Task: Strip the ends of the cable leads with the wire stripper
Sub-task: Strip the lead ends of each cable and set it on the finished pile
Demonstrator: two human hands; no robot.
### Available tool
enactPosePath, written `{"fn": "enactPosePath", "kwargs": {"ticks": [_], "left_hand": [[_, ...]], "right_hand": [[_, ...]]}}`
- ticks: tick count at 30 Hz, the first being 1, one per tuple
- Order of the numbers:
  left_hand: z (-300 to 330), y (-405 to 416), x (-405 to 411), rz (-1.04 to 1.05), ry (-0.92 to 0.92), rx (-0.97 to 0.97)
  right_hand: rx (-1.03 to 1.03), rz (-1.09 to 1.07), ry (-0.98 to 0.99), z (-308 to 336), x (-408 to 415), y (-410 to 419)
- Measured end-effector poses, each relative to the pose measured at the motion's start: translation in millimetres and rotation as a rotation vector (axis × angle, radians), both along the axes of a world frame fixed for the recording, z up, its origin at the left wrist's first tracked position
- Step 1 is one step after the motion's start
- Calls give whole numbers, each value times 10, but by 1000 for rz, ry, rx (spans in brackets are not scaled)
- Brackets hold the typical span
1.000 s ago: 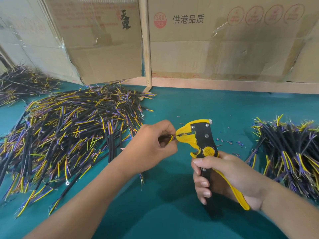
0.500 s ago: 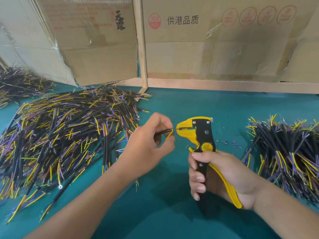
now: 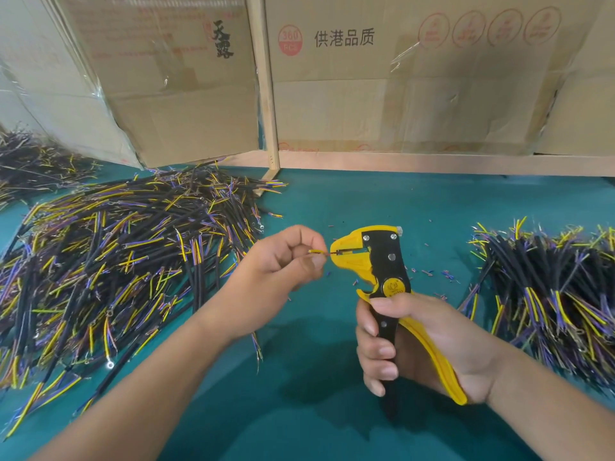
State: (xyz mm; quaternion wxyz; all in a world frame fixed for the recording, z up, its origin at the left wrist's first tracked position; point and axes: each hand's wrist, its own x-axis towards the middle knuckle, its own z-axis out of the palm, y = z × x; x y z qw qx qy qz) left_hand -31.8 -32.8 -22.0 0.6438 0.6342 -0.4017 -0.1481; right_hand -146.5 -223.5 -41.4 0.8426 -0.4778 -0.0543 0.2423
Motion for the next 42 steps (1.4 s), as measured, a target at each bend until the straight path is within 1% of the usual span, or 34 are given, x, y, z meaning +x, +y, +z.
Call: {"fn": "enactPosePath", "kwargs": {"ticks": [11,20,31,42], "left_hand": [[46,15,-19,-40,121,-22],[50,14,-38,-40,126,-17],[60,3,-65,-8,120,-10],[82,1,-80,6,121,-1]], "right_hand": [[9,28,-39,-38,-6,21],[-16,-1,-53,-56,2,43],[16,-10,-75,-123,21,63],[-13,-28,-101,-104,1,64]]}}
